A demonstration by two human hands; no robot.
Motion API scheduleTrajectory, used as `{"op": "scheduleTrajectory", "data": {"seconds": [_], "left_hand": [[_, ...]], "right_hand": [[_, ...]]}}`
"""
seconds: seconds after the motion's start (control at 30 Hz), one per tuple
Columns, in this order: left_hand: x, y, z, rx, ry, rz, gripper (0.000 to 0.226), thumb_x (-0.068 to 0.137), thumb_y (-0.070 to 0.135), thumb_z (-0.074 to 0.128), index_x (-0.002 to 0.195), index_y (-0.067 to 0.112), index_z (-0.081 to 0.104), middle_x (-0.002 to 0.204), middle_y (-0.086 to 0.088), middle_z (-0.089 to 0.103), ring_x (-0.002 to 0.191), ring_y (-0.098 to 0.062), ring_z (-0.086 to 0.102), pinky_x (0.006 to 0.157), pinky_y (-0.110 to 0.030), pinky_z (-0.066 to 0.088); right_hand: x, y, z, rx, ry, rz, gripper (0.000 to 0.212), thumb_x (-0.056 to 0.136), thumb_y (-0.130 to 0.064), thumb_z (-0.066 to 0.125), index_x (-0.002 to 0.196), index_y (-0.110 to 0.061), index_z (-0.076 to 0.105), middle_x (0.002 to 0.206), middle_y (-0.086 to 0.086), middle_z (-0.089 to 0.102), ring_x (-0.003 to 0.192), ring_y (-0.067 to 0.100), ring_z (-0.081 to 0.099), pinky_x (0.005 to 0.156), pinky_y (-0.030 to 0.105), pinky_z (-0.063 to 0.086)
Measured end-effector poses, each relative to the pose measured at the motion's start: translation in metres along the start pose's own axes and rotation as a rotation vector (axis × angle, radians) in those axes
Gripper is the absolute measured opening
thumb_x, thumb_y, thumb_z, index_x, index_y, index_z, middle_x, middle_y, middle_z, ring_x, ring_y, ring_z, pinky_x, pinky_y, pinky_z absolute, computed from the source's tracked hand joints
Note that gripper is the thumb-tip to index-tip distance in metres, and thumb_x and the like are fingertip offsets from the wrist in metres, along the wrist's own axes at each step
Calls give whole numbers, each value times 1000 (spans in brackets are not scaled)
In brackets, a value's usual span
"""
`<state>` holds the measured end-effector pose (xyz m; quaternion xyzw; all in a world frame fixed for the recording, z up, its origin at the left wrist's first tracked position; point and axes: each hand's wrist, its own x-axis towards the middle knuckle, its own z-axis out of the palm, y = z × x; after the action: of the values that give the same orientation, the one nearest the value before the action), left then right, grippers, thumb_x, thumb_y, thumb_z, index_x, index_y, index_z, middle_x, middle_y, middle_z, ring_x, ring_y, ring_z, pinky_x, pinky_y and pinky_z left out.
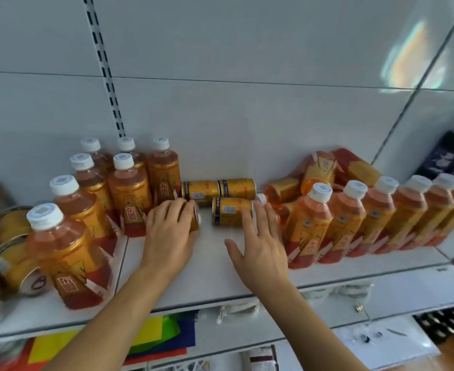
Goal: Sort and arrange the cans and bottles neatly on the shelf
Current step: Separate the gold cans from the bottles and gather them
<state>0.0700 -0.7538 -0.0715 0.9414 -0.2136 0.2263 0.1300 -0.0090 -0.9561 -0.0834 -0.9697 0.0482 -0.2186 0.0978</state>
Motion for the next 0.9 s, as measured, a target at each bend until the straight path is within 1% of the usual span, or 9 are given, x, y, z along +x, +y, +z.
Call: {"op": "scheduleTrajectory", "data": {"seconds": [0.13, 0.27, 0.33, 0.43, 0.57, 0.67, 0.77, 0.8, 0.9], "left_hand": [[-11, 8, -12, -280, 59, -190, 73, 90, 39, 80, 151, 16, 46, 148, -5, 51, 136, -25, 48, 110, -43, 47], [-23, 13, -16, -425, 107, -342, 75, 92, 42, 77, 154, 18, 42, 149, -1, 46, 135, -19, 49, 102, -31, 49], [-28, 8, -17, -465, 102, -407, 75, 94, 45, 73, 155, 19, 39, 151, 0, 44, 135, -19, 49, 100, -29, 49], [-32, -2, -17, -445, 60, -405, 77, 95, 47, 71, 157, 19, 37, 153, -1, 43, 138, -20, 49, 99, -28, 47], [-32, -5, -16, -441, 60, -403, 76, 95, 45, 73, 157, 20, 38, 154, -1, 44, 138, -22, 49, 98, -28, 48], [-33, 0, -14, -485, 83, -420, 75, 94, 42, 74, 157, 20, 38, 154, -1, 43, 138, -21, 49, 93, -20, 43], [-34, -1, -11, -532, 98, -431, 77, 93, 42, 77, 156, 22, 39, 154, 0, 43, 136, -20, 51, 93, -21, 45], [-35, -2, -10, -553, 100, -438, 78, 92, 42, 78, 156, 23, 39, 154, 1, 43, 136, -20, 51, 95, -23, 47], [-41, -5, -11, -652, 93, -455, 83, 89, 45, 80, 157, 32, 33, 157, 7, 40, 137, -18, 51, 101, -35, 56]], "right_hand": [[18, 0, 6, 33, -23, -9, 82, 102, -54, 57, 168, -19, 23, 176, 14, 14, 165, 33, -2, 124, 62, 31], [42, 1, 5, -26, -151, 39, 89, 104, -56, 51, 170, -22, 2, 178, 9, -5, 163, 32, -13, 127, 58, 19], [53, 3, 10, -75, -203, 57, 89, 104, -43, 55, 170, -23, -2, 178, 6, -8, 163, 32, -17, 128, 55, 19], [57, 7, 16, -98, -163, 53, 89, 97, -20, 65, 169, -22, 12, 176, 4, 16, 163, 32, -2, 126, 50, 24], [49, 9, 9, 4, -106, 37, 77, 91, -46, 76, 157, -23, 43, 156, -1, 47, 152, 25, 29, 120, 49, 37], [32, 1, 1, 243, -38, 40, 79, 86, -50, 81, 153, -23, 49, 149, -5, 51, 141, 16, 41, 117, 43, 44], [22, -12, -13, 460, 18, 92, 82, 84, -45, 87, 153, -26, 48, 141, -19, 44, 121, -10, 31, 99, 7, 33], [20, -16, -16, 511, 26, 113, 84, 83, -45, 88, 154, -28, 46, 139, -22, 43, 119, -13, 31, 94, 3, 30], [18, -24, -16, 626, 6, 143, 90, 83, -47, 87, 158, -30, 41, 144, -20, 48, 130, -5, 41, 108, 18, 42]]}}
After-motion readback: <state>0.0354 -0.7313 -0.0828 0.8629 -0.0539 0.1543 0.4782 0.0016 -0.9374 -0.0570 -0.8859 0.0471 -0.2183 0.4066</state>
